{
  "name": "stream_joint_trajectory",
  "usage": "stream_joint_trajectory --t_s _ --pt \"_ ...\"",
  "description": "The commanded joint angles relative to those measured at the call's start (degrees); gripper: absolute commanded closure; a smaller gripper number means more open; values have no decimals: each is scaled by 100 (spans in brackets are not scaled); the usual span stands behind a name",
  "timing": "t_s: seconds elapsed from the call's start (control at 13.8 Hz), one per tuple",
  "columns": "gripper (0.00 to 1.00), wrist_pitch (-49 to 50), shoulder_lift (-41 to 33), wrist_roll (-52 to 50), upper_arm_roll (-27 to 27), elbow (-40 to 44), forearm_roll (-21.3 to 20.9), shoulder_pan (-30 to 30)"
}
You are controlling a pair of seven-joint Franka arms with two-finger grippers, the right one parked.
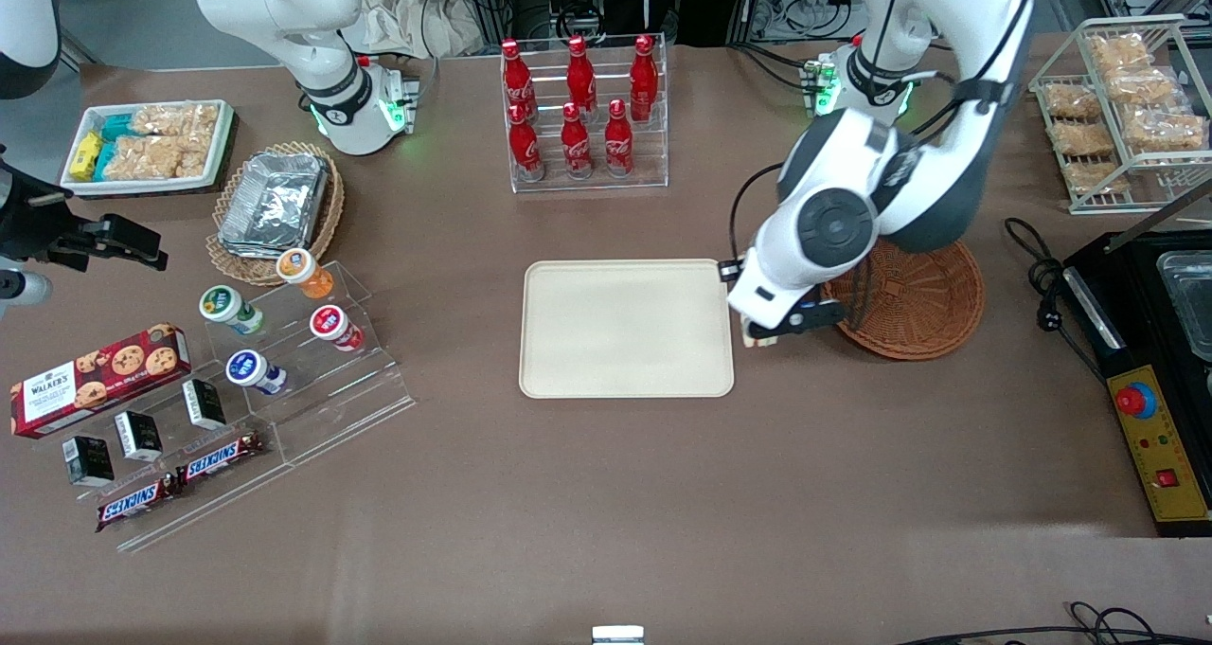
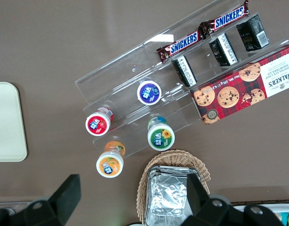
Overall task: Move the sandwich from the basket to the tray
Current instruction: 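Carry the sandwich over the cream tray and lower it onto the tray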
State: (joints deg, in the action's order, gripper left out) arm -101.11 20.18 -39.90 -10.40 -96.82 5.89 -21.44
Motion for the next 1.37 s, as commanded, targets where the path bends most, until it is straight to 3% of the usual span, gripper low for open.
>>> stream_joint_trajectory --t_s 0.0,0.65,1.3 --pt "68 -154 433 -71 64 268 -106 -114" --pt "68 -814 1409 -106 64 268 -176 -439" --pt "66 -1245 1753 -97 64 216 -211 -457"
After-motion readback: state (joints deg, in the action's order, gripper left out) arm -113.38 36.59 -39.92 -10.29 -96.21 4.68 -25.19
